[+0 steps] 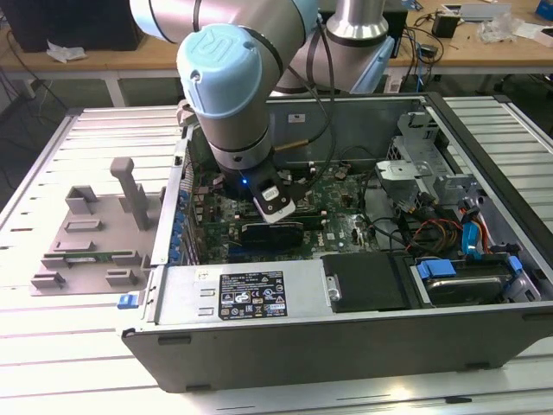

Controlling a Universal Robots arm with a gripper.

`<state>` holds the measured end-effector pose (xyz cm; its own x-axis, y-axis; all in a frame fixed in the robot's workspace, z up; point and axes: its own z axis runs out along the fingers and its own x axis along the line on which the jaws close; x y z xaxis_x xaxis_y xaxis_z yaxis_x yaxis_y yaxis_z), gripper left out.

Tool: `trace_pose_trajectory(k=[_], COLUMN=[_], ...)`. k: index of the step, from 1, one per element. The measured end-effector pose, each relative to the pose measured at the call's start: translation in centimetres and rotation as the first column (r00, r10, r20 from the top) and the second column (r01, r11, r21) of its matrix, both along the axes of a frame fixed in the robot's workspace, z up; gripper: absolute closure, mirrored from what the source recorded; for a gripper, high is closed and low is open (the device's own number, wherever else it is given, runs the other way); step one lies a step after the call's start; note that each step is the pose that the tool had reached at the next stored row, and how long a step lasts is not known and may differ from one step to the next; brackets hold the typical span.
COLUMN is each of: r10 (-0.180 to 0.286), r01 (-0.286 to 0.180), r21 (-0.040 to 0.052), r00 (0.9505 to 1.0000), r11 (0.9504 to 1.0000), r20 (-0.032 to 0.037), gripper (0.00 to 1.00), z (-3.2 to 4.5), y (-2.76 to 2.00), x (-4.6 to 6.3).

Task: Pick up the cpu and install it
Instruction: 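Install the second cpu locking lever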

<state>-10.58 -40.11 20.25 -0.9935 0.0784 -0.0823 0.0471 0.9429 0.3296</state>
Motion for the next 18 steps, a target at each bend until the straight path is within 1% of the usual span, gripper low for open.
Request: trace_pose_trajectory(k=[1, 2, 3, 4, 5, 7, 9, 10, 11, 13, 14, 15, 16, 18], r10=[-0.001, -0.002, -0.004, -0.007, -0.009, -0.014, -0.018, -0.022, -0.024, -0.027, -0.028, -0.029, -0.029, -0.029], r01=[0.001, 0.002, 0.004, 0.006, 0.008, 0.012, 0.015, 0.018, 0.020, 0.021, 0.021, 0.021, 0.022, 0.022], r21=[-0.0019, -0.0056, -0.0205, -0.0325, -0.0408, -0.0688, -0.0860, -0.1015, -0.1125, -0.1307, -0.1387, -0.1421, -0.1422, -0.1421], r00=[1.0000, 1.0000, 1.0000, 0.9999, 0.9999, 0.9996, 0.9994, 0.9991, 0.9989, 0.9985, 0.9984, 0.9984, 0.9984, 0.9984], r11=[1.0000, 1.0000, 0.9998, 0.9995, 0.9991, 0.9976, 0.9962, 0.9947, 0.9935, 0.9912, 0.9901, 0.9896, 0.9896, 0.9896], r20=[-0.0001, -0.0009, -0.0061, -0.0114, -0.0149, -0.0255, -0.0310, -0.0365, -0.0404, -0.0468, -0.0486, -0.0486, -0.0487, -0.0490], gripper=[0.89, 0.89, 0.89, 0.89, 0.89, 0.89, 0.89, 0.89, 0.89, 0.89, 0.89, 0.89, 0.89, 0.89], z=[0.24, 0.48, 0.80, 0.95, 1.06, 1.39, 1.46, 1.49, 1.51, 1.54, 1.55, 1.54, 1.54, 1.54], y=[0.00, 0.00, 0.00, 0.00, 0.00, 0.00, 0.00, 0.00, 0.00, 0.00, -0.01, 0.00, 0.01, 0.00], x=[0.0, 0.0, 0.0, 0.0, 0.1, 0.1, 0.2, 0.2, 0.3, 0.4, 0.4, 0.4, 0.7, 1.7])
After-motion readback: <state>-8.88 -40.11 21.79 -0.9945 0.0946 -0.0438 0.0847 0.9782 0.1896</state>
